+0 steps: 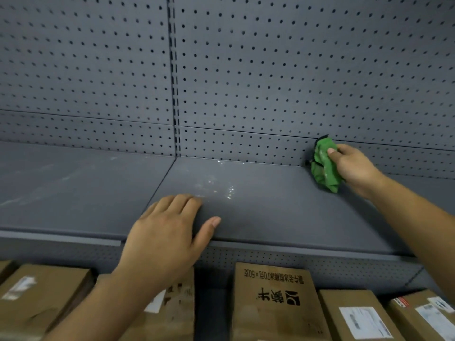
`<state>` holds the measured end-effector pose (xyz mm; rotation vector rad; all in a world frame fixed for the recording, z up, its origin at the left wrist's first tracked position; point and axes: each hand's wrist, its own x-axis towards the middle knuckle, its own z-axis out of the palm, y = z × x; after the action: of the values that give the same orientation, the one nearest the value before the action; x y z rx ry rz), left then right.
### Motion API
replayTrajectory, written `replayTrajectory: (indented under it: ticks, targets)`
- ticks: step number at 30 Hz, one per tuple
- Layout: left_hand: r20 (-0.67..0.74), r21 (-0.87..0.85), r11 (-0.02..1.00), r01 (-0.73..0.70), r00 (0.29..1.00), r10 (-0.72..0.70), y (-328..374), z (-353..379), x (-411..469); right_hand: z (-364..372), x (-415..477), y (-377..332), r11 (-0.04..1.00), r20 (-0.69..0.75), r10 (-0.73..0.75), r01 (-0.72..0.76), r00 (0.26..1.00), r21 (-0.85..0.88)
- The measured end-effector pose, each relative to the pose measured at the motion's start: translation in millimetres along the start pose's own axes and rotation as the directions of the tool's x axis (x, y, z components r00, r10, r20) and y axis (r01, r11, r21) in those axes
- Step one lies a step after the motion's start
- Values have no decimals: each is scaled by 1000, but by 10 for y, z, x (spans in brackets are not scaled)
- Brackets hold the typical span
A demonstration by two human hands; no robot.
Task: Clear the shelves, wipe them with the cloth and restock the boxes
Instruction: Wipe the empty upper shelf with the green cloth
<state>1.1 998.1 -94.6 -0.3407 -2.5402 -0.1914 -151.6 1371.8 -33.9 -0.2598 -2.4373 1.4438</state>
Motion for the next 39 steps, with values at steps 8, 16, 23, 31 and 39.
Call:
replayTrajectory:
  ticks: [8, 16, 23, 31, 39]
  targets:
    - [13, -30, 999, 37, 999, -37, -30, -5, -18, 396, -43, -177, 955, 127, 12, 27, 992, -296]
    - [12, -17, 998, 56, 998, -56, -27, 14, -33, 626, -3, -292, 892, 259, -24, 138, 966, -430]
    - [1, 2, 998, 65, 998, -65, 16, 7, -25, 903, -52, -384, 863, 366, -90, 257, 926, -436]
    - [49, 8, 994, 111, 993, -112, 55, -35, -29, 1396, -339, -704, 820, 557, -185, 439, 810, -366]
    - [28, -52, 989, 135, 991, -134, 60, -51, -41, 1420, -947, -885, 770, 740, -272, 600, 615, -216]
